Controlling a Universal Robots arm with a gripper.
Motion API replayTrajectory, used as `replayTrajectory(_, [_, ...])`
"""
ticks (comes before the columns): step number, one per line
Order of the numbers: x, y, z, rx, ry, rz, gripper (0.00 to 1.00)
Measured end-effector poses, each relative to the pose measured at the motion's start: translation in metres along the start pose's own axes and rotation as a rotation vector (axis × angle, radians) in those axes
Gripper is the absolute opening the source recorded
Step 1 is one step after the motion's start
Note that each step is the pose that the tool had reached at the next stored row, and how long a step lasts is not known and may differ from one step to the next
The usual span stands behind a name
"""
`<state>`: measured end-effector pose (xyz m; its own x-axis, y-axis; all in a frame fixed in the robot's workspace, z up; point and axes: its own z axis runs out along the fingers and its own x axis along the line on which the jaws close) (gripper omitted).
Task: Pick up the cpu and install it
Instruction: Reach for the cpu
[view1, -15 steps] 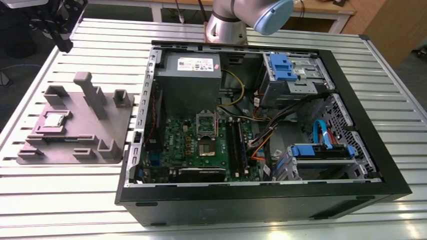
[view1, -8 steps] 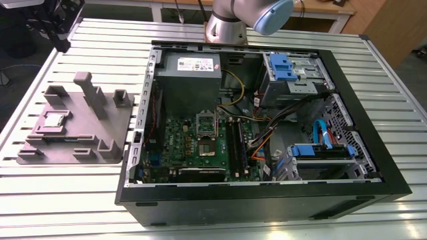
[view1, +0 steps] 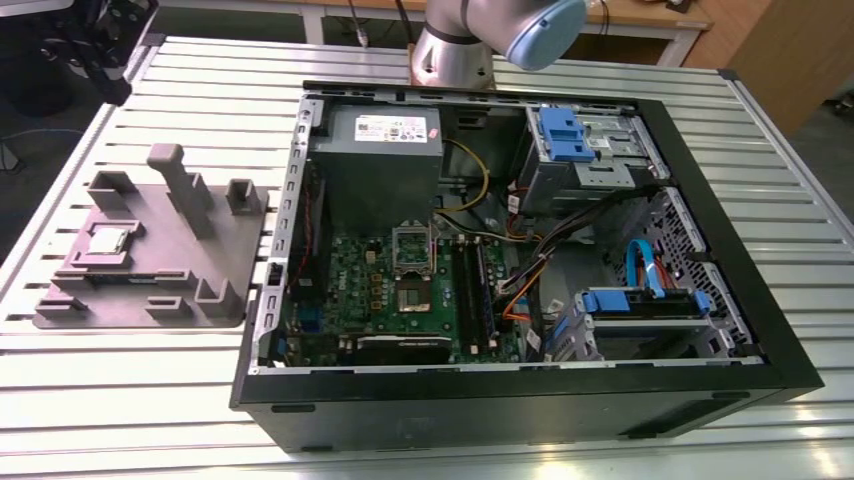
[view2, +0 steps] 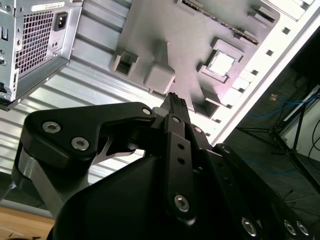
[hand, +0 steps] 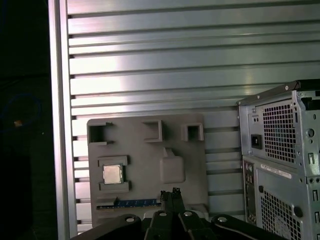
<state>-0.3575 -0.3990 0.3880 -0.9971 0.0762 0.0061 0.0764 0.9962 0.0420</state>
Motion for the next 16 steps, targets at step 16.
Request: replayTrajectory(16, [0.0077, -0.0007, 0.0012, 0.0001, 0.0012, 0.0, 0.1])
